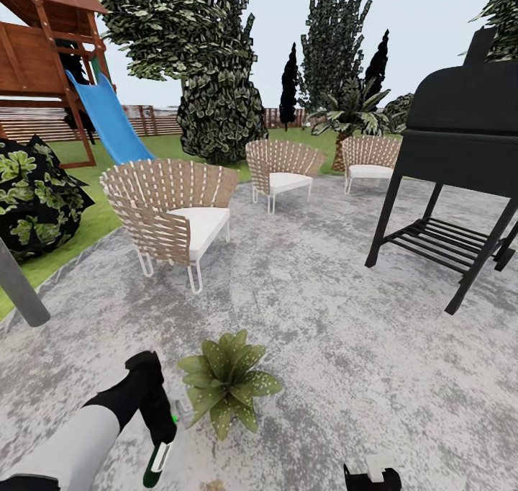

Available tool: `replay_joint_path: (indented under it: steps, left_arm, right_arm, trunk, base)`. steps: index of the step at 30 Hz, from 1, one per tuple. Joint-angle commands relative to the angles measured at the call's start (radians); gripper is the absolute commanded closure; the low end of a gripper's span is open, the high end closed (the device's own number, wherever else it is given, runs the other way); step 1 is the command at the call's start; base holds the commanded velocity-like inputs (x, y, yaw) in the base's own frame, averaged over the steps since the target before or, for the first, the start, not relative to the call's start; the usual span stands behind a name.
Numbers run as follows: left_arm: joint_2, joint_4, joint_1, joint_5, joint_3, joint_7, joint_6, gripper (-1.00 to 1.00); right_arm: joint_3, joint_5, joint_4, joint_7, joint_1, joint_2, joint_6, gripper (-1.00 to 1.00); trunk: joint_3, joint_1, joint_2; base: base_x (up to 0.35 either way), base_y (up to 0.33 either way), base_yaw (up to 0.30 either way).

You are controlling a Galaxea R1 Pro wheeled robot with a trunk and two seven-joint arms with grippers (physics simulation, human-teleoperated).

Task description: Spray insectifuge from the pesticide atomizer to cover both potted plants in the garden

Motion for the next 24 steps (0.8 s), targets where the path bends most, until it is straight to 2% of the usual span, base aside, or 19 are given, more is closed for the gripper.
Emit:
replay_joint_path:
  steps: [1, 5, 9, 14, 20, 24]
  left_arm:
    - [0.005, 0.003, 0.001, -0.003, -0.005, 0.001, 0.003, 1.00]
    - [0.029, 0.008, 0.002, -0.002, -0.001, 0.004, -0.004, 1.00]
    - [0.025, 0.002, 0.001, -0.001, 0.001, 0.003, -0.001, 1.00]
    - [0.019, 0.000, 0.001, -0.001, 0.000, 0.005, 0.004, 1.00]
    - [0.020, 0.012, 0.002, 0.003, 0.001, 0.004, -0.003, 1.00]
    - [0.017, 0.015, 0.003, 0.012, 0.003, 0.006, -0.004, 1.00]
  right_arm:
    - [-0.008, 0.011, 0.001, -0.003, -0.001, 0.000, -0.003, -1.00]
    - [-0.008, 0.011, 0.001, -0.003, -0.001, 0.000, -0.003, -1.00]
    - [-0.008, 0.011, 0.001, -0.003, -0.001, 0.000, -0.003, -1.00]
    - [-0.008, 0.011, 0.001, -0.003, -0.001, 0.000, -0.003, -1.00]
    - [-0.008, 0.009, 0.001, -0.003, -0.001, 0.000, -0.003, -1.00]
    - [-0.008, 0.009, 0.001, -0.003, -0.001, 0.000, -0.003, -1.00]
  trunk:
    - [-0.001, 0.000, 0.000]
    - [-0.001, 0.000, 0.000]
    - [-0.001, 0.000, 0.000]
    - [-0.001, 0.000, 0.000]
    - [-0.001, 0.000, 0.000]
    - [-0.001, 0.000, 0.000]
  base:
    - [0.000, 0.000, 0.000]
    - [0.000, 0.000, 0.000]
    - [0.013, 0.156, 0.000]
    - [0.168, 0.223, 0.000]
    - [0.023, 0.023, -0.004]
    - [0.001, 0.001, -0.198]
